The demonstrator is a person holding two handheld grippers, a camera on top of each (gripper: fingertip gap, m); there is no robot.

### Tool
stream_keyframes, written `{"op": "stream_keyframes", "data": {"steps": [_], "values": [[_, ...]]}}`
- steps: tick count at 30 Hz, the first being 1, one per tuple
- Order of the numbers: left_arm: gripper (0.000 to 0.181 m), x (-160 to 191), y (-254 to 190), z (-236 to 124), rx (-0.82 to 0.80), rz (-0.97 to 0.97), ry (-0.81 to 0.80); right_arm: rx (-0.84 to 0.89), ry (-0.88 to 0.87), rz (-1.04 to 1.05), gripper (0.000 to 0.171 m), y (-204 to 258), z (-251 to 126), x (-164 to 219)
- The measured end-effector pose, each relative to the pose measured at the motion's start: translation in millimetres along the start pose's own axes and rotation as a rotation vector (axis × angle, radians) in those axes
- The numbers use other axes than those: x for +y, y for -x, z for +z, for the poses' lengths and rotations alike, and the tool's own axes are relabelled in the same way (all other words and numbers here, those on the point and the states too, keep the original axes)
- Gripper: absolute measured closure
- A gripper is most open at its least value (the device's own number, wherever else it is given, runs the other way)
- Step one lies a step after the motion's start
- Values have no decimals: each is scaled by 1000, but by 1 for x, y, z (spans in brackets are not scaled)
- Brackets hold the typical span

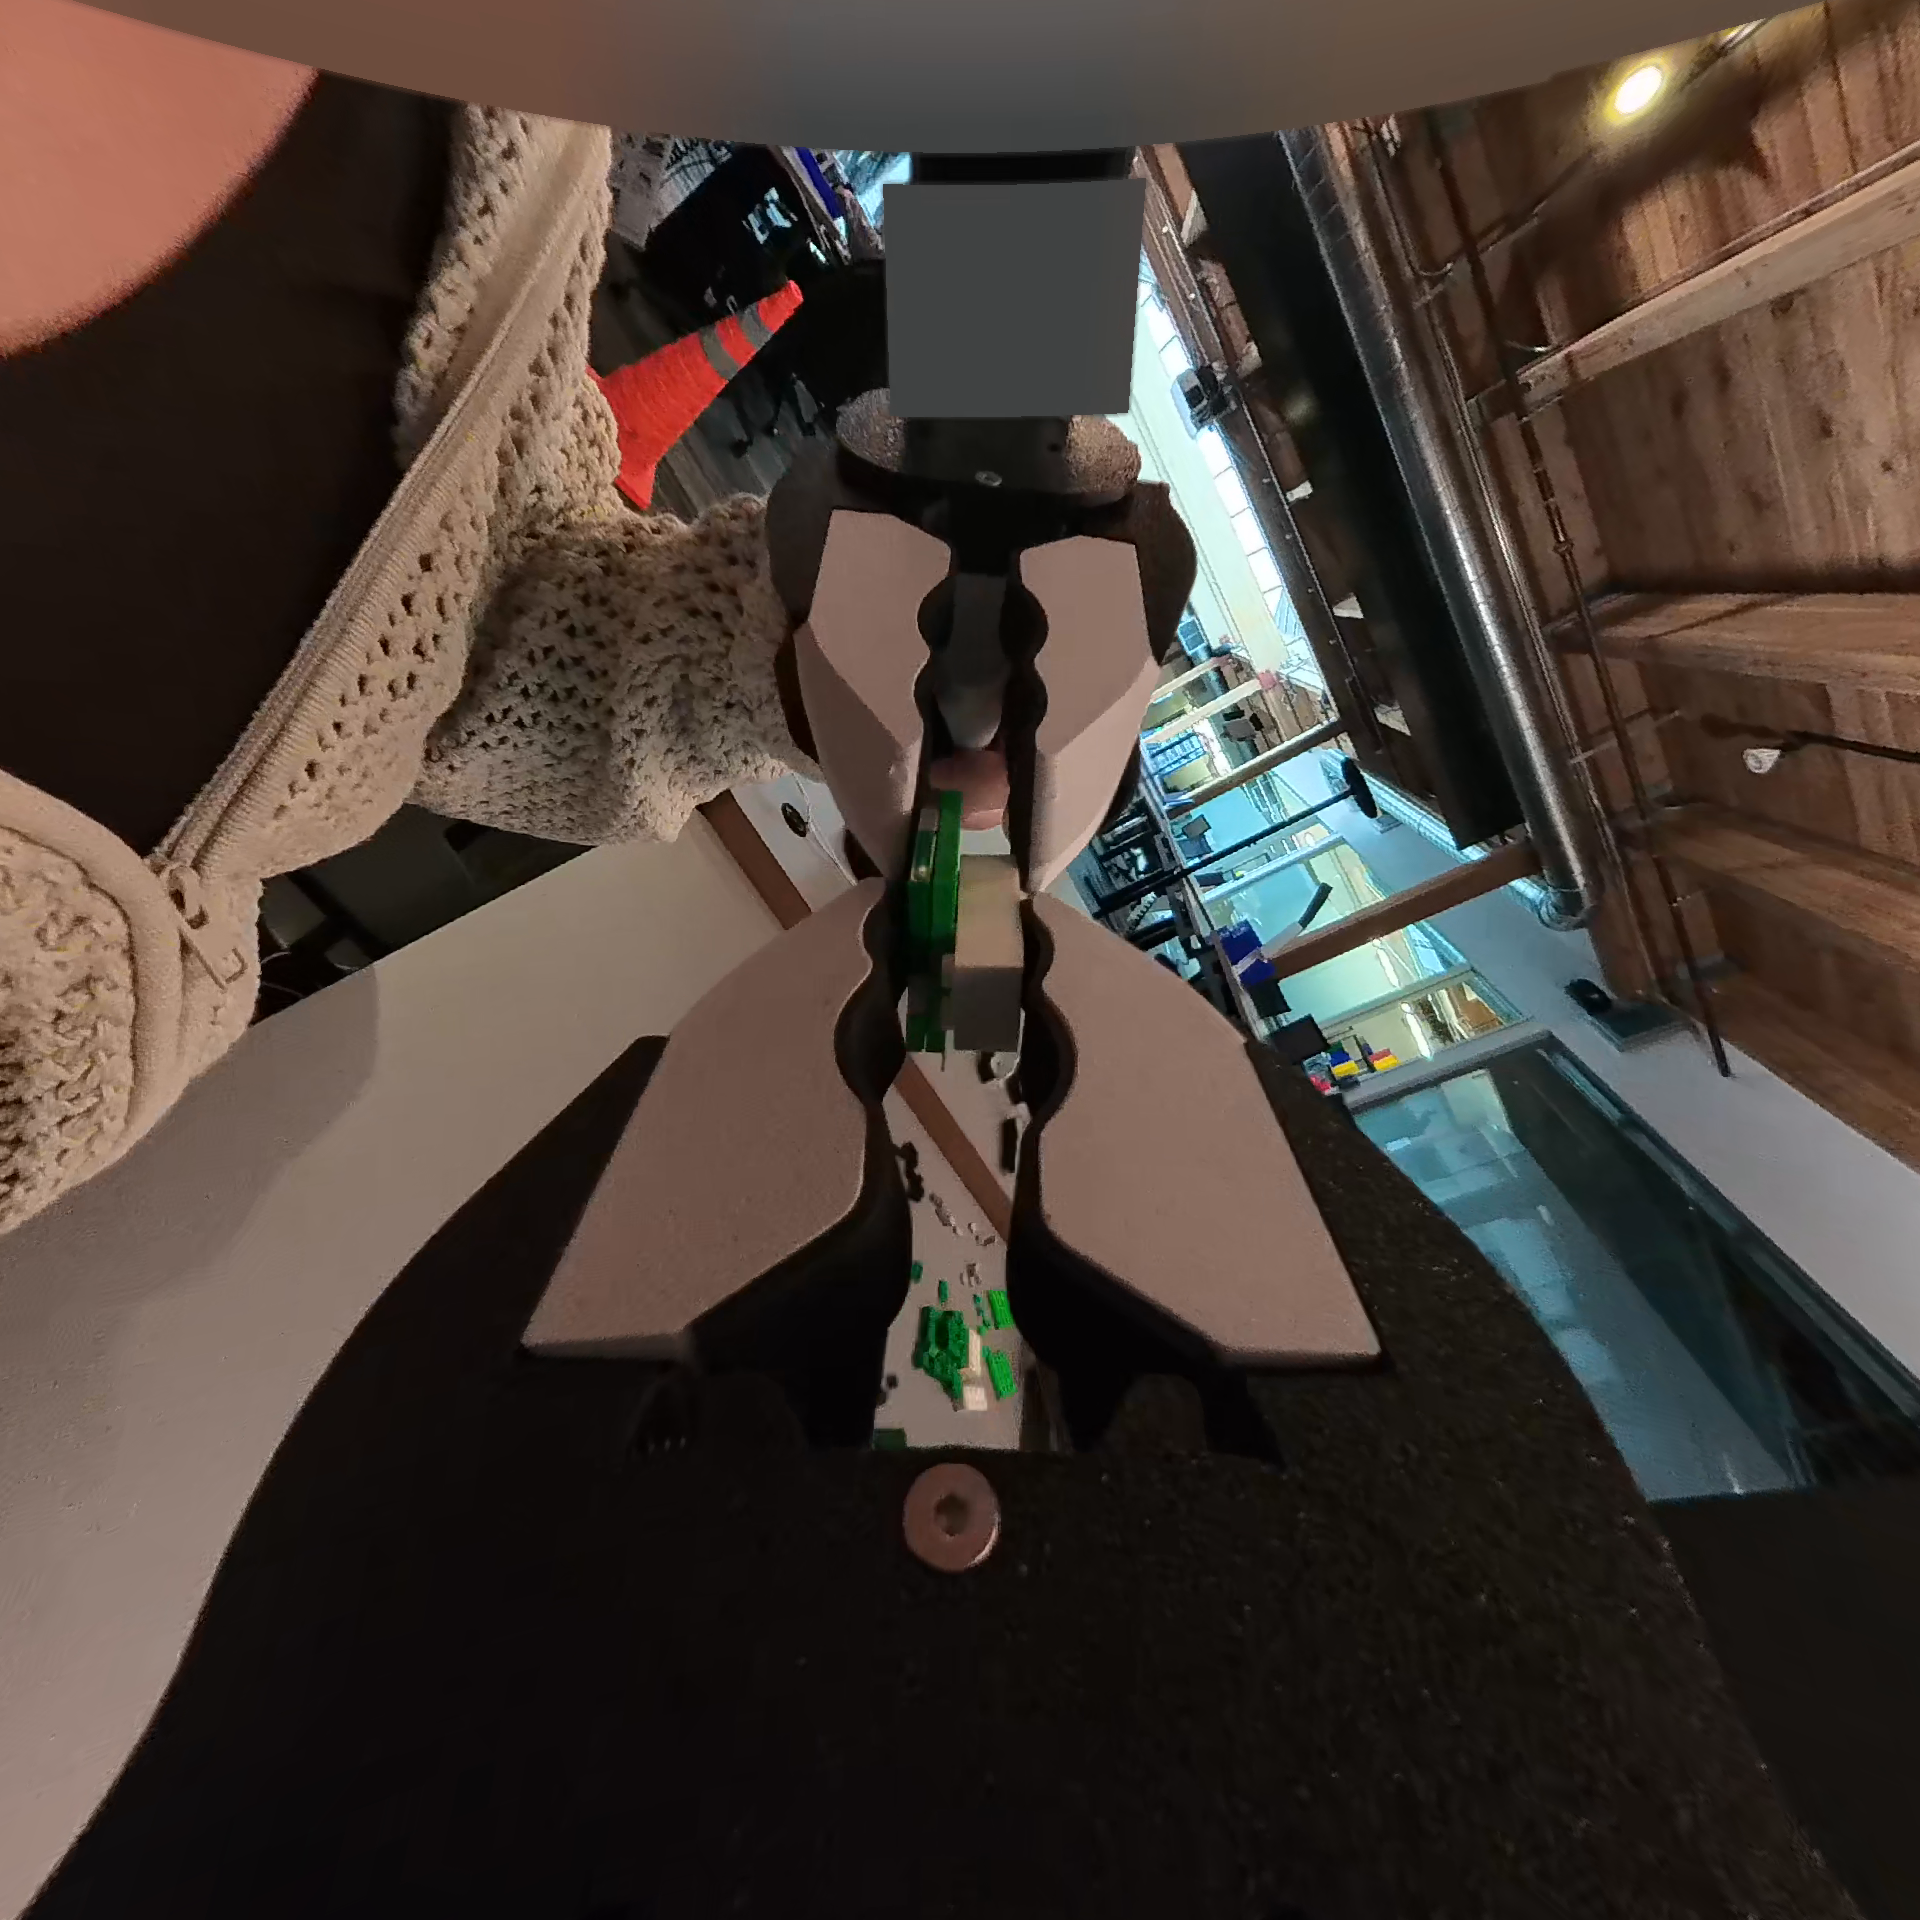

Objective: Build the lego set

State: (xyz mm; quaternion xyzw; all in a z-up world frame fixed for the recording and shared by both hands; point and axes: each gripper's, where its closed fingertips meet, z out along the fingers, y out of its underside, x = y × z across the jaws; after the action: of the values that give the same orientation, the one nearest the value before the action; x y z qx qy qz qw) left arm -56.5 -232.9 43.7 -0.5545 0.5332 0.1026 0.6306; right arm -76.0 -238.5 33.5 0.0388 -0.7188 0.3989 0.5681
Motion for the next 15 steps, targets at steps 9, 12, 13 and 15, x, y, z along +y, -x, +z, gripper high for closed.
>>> {"op": "stream_keyframes", "data": {"steps": [9,12,13,15], "values": [[166,-1,-2,-1,-12,34,-12,-7,14,-17,153,3,0,-2],[166,-2,-3,-2,-22,56,-16,-4,29,-23,153,3,0,-2],[166,-1,-4,-1,-20,55,-13,-14,41,-10,153,4,0,0],[166,1,-4,0,-30,64,-25,-3,51,-30,153,4,-1,1]]}}
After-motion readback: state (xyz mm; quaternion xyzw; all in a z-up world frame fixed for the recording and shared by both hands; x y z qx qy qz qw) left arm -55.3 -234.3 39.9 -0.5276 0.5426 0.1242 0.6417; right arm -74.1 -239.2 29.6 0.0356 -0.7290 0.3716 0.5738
